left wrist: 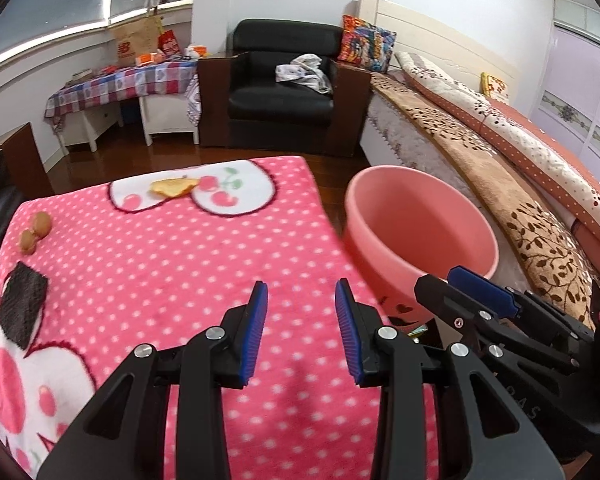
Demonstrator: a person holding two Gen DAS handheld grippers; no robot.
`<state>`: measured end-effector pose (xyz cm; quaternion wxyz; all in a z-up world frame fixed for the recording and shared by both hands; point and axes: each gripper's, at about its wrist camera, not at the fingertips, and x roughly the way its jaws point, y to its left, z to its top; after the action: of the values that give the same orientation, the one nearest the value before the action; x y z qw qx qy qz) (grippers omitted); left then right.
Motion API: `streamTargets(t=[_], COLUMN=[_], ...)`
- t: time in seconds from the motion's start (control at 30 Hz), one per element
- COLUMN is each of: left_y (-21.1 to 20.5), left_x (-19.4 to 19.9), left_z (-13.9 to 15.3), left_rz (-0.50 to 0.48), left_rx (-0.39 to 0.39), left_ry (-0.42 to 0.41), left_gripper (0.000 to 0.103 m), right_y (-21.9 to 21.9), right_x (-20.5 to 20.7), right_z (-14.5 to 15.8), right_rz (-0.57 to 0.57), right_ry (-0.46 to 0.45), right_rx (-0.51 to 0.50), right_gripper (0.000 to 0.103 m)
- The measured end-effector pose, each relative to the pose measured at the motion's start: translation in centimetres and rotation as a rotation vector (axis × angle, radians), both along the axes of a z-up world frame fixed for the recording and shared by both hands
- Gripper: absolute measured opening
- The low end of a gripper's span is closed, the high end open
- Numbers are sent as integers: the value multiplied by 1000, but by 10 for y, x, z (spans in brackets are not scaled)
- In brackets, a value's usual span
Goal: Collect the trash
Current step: 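Move both open grippers back over the table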
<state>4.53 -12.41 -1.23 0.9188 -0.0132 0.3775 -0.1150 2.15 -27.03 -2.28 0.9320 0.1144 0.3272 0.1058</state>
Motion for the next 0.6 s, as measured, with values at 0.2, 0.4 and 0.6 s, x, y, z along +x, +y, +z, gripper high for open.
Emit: streamTargets(t=[0.2,0.4,0.6], left_y=[30,61,86], left_x=[-5,-7,-5], left_z=[-2,-8,-15], left_rz=[49,102,135], left_rx=[6,2,6], left_ry=[6,19,40], left_gripper=[35,35,35], right_y=[32,58,79], right_x=[5,9,16], right_z=[0,-1,-2], right_rz=[70,127,170], right_ry=[7,9,8], right_rx=[-11,-14,-19], right_gripper=[39,39,40])
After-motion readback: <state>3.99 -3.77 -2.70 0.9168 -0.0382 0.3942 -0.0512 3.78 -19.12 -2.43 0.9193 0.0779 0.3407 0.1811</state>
